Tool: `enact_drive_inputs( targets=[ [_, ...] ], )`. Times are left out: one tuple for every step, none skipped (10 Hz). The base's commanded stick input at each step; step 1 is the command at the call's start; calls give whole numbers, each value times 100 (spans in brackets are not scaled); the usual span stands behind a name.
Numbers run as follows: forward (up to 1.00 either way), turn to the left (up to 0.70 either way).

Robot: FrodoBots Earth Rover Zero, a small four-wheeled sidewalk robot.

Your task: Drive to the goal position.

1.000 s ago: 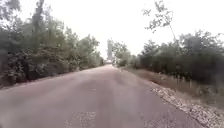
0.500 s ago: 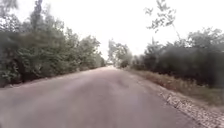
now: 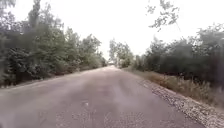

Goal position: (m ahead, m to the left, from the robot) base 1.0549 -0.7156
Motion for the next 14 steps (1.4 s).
enact_drive_inputs(
  targets=[
    [85, 0],
    [85, 0],
    [85, 0],
    [85, 0],
    [85, 0],
    [85, 0],
    [85, 0],
    [85, 0],
    [85, 0],
    [85, 0],
    [85, 0],
    [85, 0],
    [85, 0],
    [85, 0]
  ],
)
